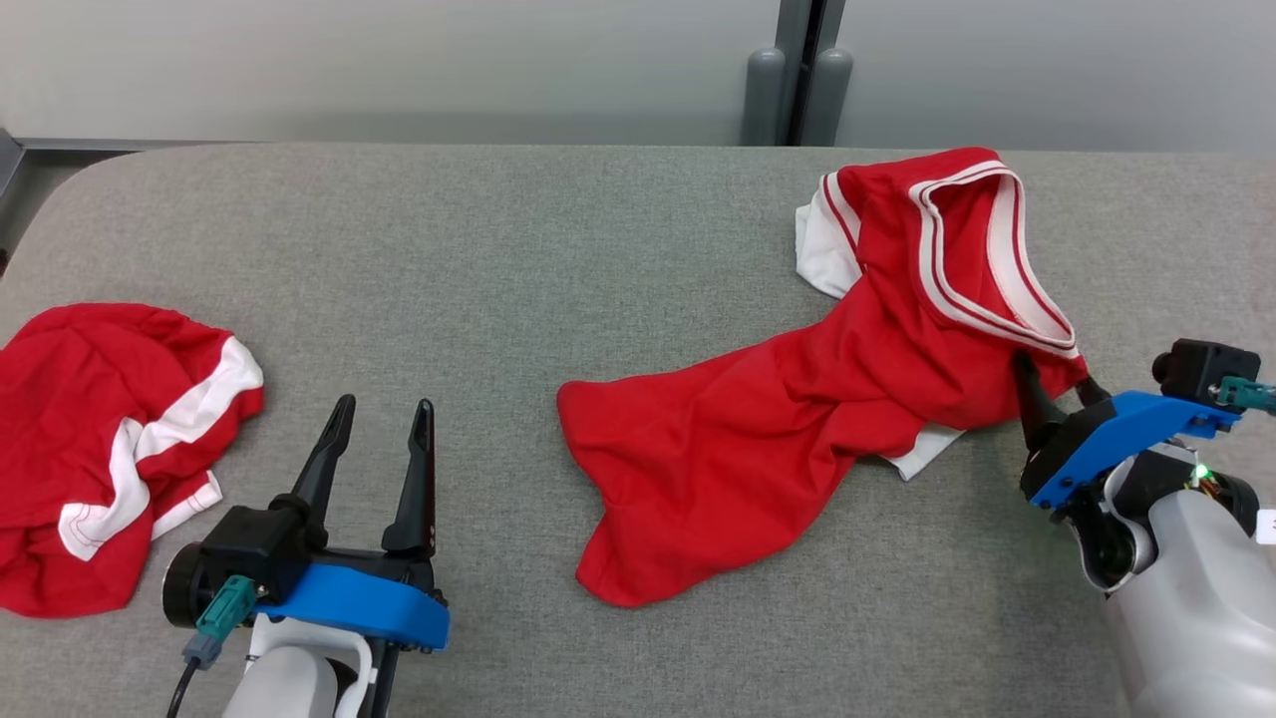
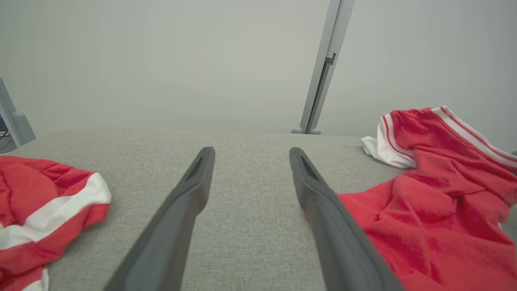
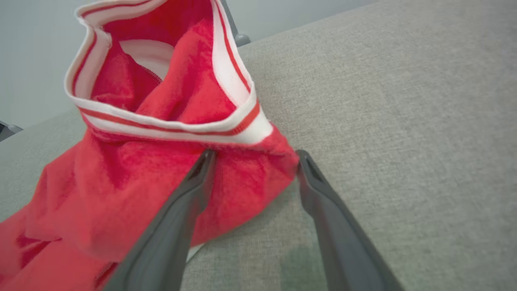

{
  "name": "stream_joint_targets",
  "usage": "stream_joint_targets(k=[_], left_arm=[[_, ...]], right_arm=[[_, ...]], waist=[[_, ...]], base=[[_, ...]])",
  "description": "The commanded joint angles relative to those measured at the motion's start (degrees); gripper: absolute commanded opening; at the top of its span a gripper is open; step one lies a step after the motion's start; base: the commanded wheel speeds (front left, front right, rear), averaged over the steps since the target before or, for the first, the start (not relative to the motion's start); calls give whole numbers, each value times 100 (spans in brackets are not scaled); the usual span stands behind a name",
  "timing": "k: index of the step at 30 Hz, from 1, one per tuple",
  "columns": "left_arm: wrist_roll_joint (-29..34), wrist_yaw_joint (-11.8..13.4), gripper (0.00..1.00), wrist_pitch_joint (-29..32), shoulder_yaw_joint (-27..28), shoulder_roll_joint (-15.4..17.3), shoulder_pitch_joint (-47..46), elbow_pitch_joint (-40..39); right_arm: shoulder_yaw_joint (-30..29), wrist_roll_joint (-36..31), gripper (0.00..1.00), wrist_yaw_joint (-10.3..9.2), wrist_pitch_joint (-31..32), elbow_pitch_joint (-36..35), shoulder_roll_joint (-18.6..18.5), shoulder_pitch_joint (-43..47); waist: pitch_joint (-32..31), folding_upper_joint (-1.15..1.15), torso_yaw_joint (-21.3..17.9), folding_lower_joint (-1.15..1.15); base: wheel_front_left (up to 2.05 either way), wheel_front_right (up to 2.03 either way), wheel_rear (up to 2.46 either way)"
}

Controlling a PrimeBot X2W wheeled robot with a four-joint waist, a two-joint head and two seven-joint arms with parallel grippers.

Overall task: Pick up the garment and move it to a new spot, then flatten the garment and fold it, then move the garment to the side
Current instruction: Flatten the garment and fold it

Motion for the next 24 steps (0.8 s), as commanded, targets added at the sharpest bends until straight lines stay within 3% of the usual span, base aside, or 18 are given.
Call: stream_joint_targets(k=[1, 3, 4, 5, 6, 11, 15, 19, 24], left_arm=[[16, -4, 100, -27, -9, 34, -102, -7], [24, -1, 100, -27, -10, 34, -88, -21], [28, 9, 100, -27, -9, 33, -84, -32], [31, 19, 100, -27, -10, 34, -80, -42], [34, 25, 100, -27, -11, 33, -78, -46], [28, 43, 100, -27, -23, 25, -71, -14], [14, 57, 100, -28, -14, 6, 37, -3], [-31, 86, 100, -27, 40, 42, 182, -7], [-74, 112, 100, -27, 100, 44, 336, -55]], right_arm=[[-21, 32, 100, 1, -44, 55, -62, -87], [-19, 52, 100, 1, -54, 118, -87, -161], [-5, 73, 92, 1, -49, 148, -97, -196], [34, 107, 39, 1, -19, 174, -90, -229], [83, 140, 0, 1, 20, 189, -85, -256], [367, 333, 0, 1, -40, 49, -53, -219], [639, 589, 0, 1, -123, -485, 52, 50], [1027, 821, 0, 1, 45, -1639, 38, 617], [1129, 1053, 0, 1, 709, -3757, 53, 1534]], waist=[[43, 0, 47, 1], [65, 0, 70, 1], [74, 0, 77, 1], [85, 0, 82, 1], [92, 0, 85, 1], [40, 0, 65, 1], [-141, 0, -1, 1], [-376, 0, -161, 1], [-558, 0, -374, 1]], base=[[0, 0, 0], [0, 0, 0], [0, 0, 0], [0, 0, 0], [0, 0, 0], [0, 0, 0], [0, 0, 0], [0, 0, 0], [0, 0, 0]])
